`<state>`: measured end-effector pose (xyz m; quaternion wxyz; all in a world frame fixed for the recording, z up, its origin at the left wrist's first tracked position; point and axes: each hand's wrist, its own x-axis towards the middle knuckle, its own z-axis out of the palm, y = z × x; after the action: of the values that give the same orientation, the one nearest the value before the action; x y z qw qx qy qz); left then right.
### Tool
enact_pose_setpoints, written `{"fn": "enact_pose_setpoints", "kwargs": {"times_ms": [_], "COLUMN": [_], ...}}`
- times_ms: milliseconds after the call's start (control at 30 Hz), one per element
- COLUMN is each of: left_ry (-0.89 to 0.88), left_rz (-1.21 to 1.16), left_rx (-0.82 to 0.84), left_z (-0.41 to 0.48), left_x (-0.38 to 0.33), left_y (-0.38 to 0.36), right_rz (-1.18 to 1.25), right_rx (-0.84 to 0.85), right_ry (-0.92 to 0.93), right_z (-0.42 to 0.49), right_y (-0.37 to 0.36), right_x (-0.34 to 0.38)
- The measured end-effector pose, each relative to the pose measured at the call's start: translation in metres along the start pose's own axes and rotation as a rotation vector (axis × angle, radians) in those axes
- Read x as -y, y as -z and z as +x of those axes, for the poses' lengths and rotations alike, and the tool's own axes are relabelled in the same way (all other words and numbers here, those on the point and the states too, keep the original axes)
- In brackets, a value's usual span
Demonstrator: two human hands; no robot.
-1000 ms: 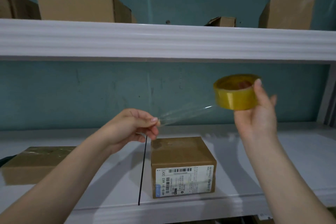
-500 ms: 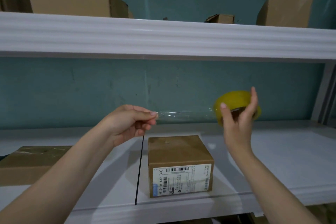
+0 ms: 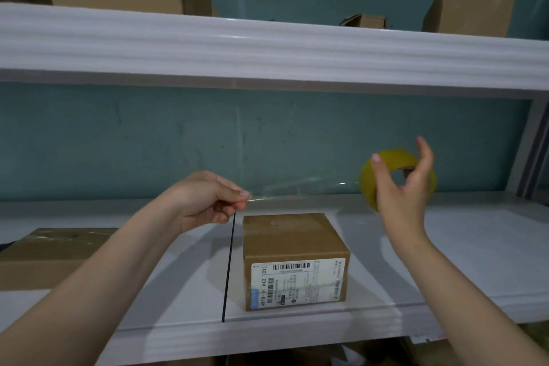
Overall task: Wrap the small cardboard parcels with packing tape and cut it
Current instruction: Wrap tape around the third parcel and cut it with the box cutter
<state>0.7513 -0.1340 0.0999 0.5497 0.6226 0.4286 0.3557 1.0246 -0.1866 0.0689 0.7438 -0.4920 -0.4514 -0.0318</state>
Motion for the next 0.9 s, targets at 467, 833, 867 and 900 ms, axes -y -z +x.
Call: {"fn": "enact_pose_setpoints", "kwargs": {"times_ms": [467,833,867,900], "left_ry": [0.133,0.204,0.192,0.165], "left_rz": [0.056,-0.029,-0.044,-0.031], "left_rx": [-0.042,-0.098,-0.123,-0.163], "left_z": [0.009,0.015,0.014,0.014], "left_x": [0.038,0.069,0.070,0.072], "left_y": [0.019,-0.003,-0.010,-0.017], "right_rz": [-0.680,-0.749,-0.751,-0.753], "right_rx": [0.297,0.374,0.389,0.402], "right_ry": [0.206,0.145,0.130,0.118], "right_z": [-0.014,-0.041,-0.044,-0.047], "right_y": [0.003,-0.003,-0.005,-0.007], "right_x": [-0.041,-0.052,-0.051,-0.050]}}
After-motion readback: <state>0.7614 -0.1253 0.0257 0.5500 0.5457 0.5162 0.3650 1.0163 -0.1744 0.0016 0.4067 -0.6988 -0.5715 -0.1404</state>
